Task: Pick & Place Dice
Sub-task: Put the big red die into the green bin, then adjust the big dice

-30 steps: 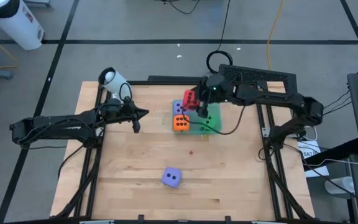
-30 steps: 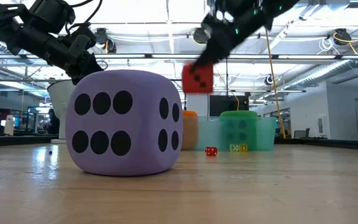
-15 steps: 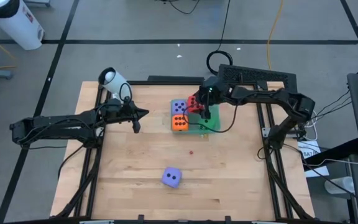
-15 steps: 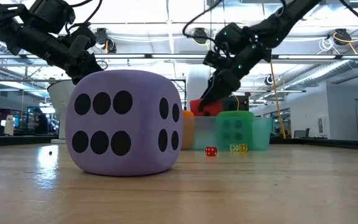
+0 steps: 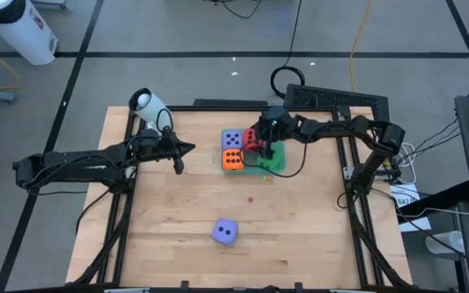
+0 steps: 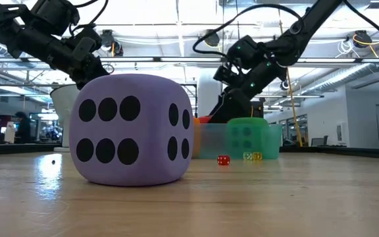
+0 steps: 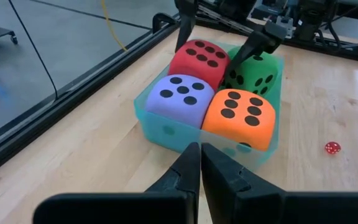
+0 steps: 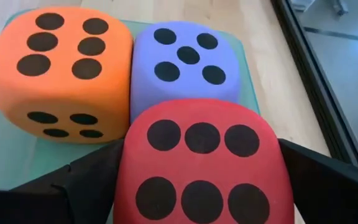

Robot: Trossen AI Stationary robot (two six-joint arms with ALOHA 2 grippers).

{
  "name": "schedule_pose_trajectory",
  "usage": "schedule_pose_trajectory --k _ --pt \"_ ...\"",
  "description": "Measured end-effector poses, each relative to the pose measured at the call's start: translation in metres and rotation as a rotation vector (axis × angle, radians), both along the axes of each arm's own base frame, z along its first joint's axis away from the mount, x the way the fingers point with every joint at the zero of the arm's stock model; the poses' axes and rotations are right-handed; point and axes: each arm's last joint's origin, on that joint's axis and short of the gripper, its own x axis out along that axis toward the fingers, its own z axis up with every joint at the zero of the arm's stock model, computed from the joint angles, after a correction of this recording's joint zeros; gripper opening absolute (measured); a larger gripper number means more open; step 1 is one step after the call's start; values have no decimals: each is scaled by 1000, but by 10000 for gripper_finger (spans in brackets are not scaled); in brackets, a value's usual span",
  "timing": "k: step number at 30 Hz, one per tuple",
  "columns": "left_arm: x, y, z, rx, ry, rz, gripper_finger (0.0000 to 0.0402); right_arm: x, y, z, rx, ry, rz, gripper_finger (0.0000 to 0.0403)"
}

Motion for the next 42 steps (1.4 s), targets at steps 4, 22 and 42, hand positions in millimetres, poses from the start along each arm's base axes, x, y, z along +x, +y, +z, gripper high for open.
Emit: schedule_pose_trajectory --k 4,22,42 --pt "0 0 0 0 0 -1 26 1 0 3 -12 -24 3 396" --pt "0 0 0 -2 1 -1 26 1 14 39 -102 -143 -90 395" --pt "10 -2 -9 -43 26 -15 26 -35 29 47 83 91 -250 24"
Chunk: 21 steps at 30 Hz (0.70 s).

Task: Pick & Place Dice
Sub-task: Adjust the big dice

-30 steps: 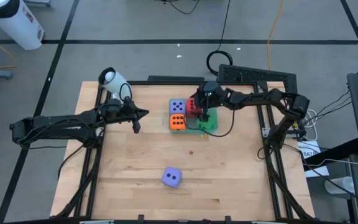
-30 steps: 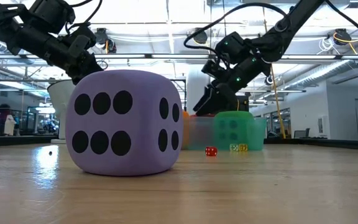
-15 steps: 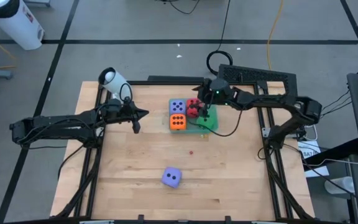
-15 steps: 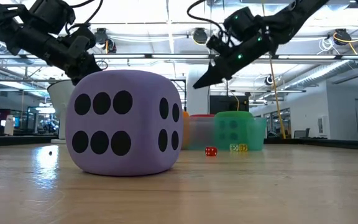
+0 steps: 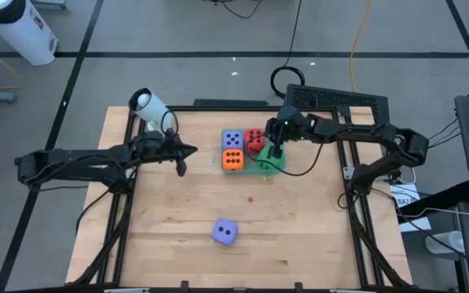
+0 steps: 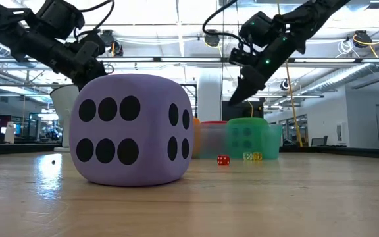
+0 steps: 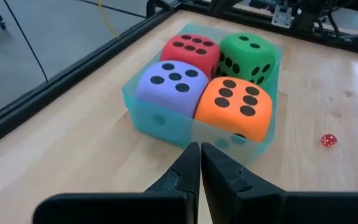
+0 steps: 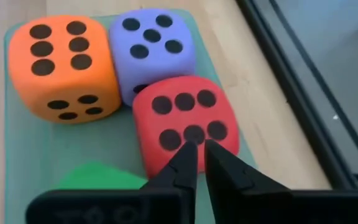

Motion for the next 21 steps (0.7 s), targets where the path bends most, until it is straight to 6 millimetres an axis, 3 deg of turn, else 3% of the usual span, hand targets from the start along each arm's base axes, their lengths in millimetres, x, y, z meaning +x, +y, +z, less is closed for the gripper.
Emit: schedule_pose_trajectory --k 6,21 --pt "8 -1 -9 -10 36 -21 26 -6 5 0 39 47 -10 3" --pt "37 13 -41 -25 132 -8 26 -19 9 -13 117 216 -84 1"
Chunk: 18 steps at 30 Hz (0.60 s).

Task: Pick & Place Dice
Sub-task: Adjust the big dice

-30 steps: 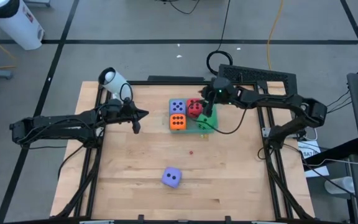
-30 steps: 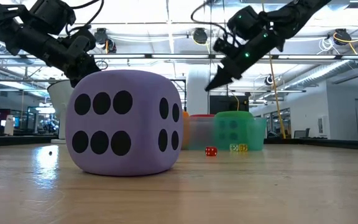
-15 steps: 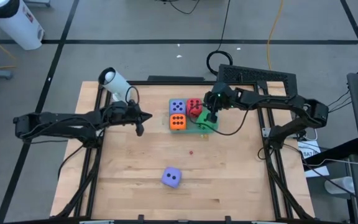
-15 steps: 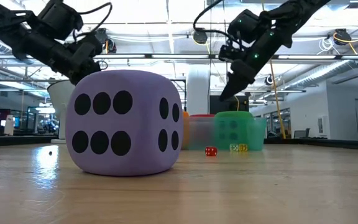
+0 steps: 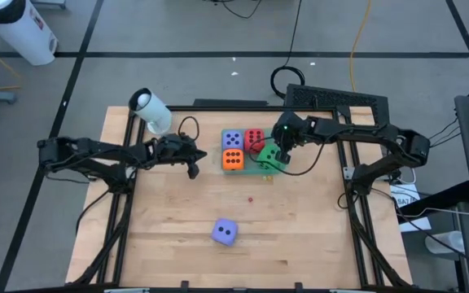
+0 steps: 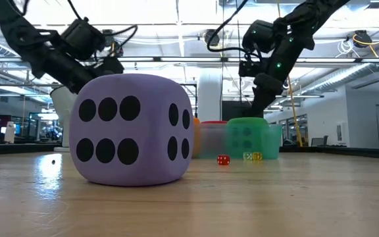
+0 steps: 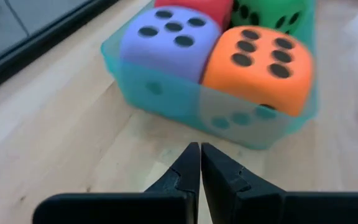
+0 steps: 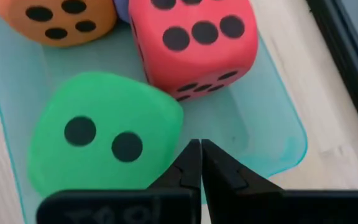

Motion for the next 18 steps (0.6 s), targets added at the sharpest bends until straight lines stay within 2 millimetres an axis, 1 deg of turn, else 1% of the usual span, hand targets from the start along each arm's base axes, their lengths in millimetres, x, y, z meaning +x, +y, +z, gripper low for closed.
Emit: schedule_pose_trajectory --k 4,8,14,18 --pt "5 8 -6 -30 28 37 26 -2 2 -2 31 23 -10 0" --pt "10 14 -14 -46 64 58 26 -1 5 -3 89 6 19 0" --pt "21 25 -22 -90 88 100 26 13 8 -16 114 6 39 0" --pt "31 27 -26 -118 101 76 26 24 11 -23 148 -39 67 0"
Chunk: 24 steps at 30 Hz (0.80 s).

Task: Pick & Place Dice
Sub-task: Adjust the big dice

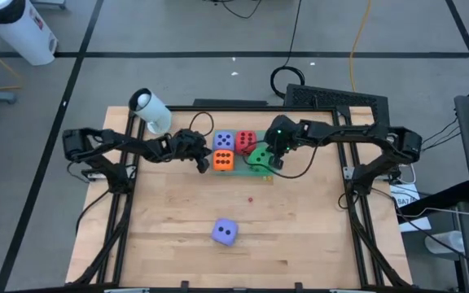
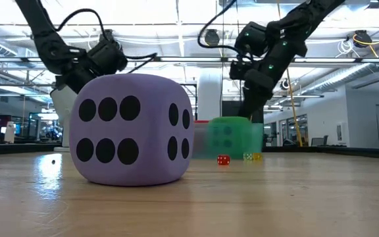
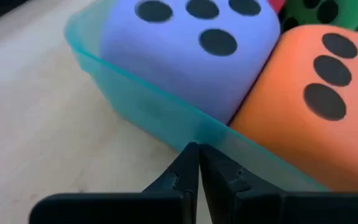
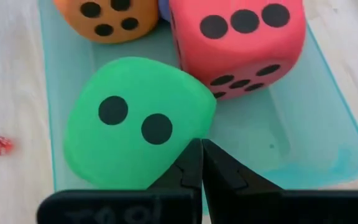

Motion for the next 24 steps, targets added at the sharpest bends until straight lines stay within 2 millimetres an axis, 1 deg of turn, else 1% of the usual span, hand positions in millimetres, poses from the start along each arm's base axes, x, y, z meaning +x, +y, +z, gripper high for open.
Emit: schedule_pose_trajectory --k 5,11,19,24 --pt "10 2 -8 -16 42 -7 26 4 2 2 -5 -40 13 0" --pt "17 4 -15 -30 67 -13 26 7 3 1 36 -72 17 0" --pt "23 2 -15 -30 83 -22 26 17 3 -11 62 -90 30 0" --pt "24 1 -15 -27 83 -26 26 19 4 -11 56 -103 40 0"
